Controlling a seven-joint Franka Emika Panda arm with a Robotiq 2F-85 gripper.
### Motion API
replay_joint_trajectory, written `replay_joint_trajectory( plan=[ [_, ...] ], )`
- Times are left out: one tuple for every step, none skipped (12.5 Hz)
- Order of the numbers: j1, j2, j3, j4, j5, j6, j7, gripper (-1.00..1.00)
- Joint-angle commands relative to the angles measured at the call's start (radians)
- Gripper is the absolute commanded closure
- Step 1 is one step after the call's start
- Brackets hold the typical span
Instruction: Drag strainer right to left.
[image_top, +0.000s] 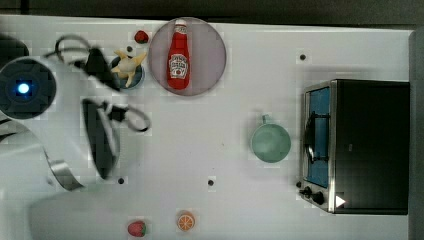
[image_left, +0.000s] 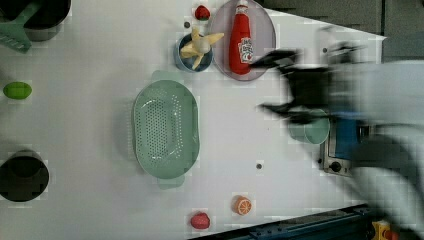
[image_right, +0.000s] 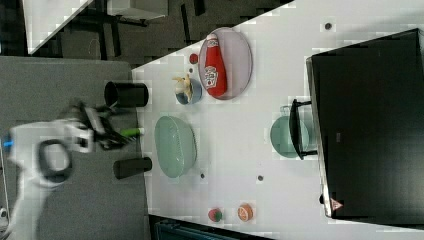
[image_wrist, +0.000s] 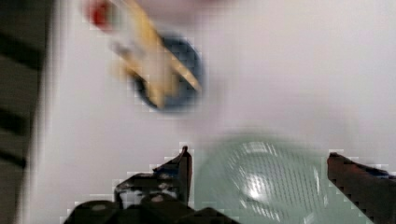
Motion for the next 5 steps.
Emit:
replay_joint_trajectory(
  plan=[
    [-0.086,-0.101,-0.176,0.030,-0.088,-0.118,-0.389,-1.00],
    [-0.093,-0.133,-0.225,0.036,-0.129,-0.165,-0.494,-1.00],
    [-0.099,-0.161,-0.270,0.040,-0.155,-0.203,-0.591,-1.00],
    [-0.104,-0.188,-0.308,0.039,-0.161,-0.241,-0.673,-1.00],
    [-0.106,-0.213,-0.338,0.039,-0.161,-0.282,-0.728,-1.00]
  ],
)
